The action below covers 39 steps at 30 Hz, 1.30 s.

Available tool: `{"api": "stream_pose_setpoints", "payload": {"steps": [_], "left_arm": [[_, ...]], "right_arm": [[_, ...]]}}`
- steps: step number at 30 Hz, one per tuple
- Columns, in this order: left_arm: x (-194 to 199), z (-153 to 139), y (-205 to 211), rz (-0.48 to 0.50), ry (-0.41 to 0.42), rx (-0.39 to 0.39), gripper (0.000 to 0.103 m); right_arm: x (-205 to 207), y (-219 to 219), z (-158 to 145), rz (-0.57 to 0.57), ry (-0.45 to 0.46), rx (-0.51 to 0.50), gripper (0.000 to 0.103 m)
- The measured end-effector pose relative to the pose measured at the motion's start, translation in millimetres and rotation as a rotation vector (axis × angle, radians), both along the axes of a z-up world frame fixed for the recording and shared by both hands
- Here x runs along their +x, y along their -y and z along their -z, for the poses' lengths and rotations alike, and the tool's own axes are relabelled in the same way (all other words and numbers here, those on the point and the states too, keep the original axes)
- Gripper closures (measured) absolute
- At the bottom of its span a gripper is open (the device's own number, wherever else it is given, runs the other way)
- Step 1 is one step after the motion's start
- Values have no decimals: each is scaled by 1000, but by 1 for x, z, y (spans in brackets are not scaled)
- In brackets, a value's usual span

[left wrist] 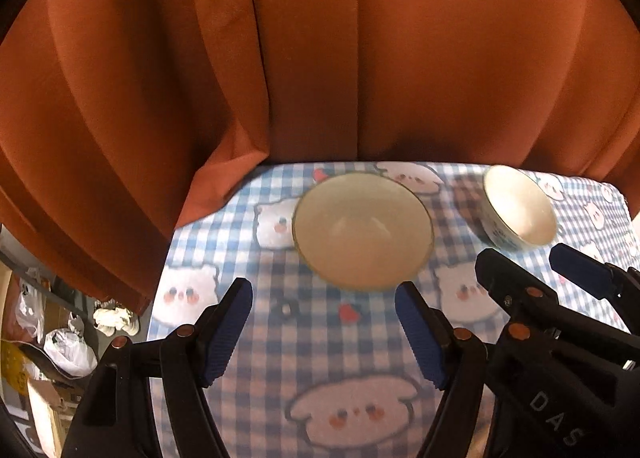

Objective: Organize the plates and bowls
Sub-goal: 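Move both grippers to the next green-patterned bowl and grasp its rim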

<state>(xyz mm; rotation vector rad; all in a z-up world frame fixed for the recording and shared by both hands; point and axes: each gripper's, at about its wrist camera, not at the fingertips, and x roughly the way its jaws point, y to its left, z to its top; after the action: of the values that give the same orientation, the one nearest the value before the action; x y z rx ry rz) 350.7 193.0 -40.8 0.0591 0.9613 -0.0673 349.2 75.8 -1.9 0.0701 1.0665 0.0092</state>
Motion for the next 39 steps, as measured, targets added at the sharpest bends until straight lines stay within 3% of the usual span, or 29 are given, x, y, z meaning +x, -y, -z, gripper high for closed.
{"api": "stream_pose_setpoints", "payload": {"steps": [15,19,32,35,39], "left_arm": [[76,48,-4,-73,-27,31,32],[87,62,-4,-78,-47,19,34],[102,83,-2,-80,-80,19,34],[104,87,-2,-101,-81,57,37],[108,90,-6,-107,-103,22,52]], "right_arm": [[84,-13,61,-21,-34,42,35],[100,-20,77,-42,-50,65,50],[124,-18,101,-18,-90,86,52],[128,-17,101,-8,-95,73,52],[130,-15,103,-1,-104,72,54]]}}
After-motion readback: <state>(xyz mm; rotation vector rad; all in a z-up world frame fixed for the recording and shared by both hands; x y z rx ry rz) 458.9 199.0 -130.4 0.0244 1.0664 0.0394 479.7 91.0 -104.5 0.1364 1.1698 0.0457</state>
